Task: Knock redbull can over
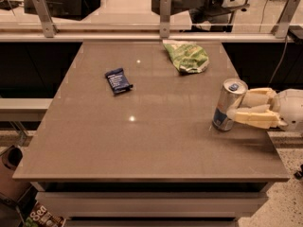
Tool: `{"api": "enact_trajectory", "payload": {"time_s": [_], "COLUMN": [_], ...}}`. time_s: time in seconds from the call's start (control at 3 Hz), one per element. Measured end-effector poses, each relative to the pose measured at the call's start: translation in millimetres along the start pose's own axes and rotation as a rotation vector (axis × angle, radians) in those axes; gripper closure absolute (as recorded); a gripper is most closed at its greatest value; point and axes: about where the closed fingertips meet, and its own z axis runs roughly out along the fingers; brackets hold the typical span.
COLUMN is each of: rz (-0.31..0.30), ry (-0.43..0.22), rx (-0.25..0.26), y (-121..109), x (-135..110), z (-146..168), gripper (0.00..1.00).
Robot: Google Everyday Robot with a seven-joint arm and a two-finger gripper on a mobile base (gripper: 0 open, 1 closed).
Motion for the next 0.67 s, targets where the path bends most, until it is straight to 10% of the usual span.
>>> {"api": "enact_trajectory", "payload": {"time_s": [0.67], "rz": [-0.002], "ry": [-0.001], "rx": [-0.008], "y": [0.7], "x": [-1.5], "z": [4.5], "gripper": [1.0]}}
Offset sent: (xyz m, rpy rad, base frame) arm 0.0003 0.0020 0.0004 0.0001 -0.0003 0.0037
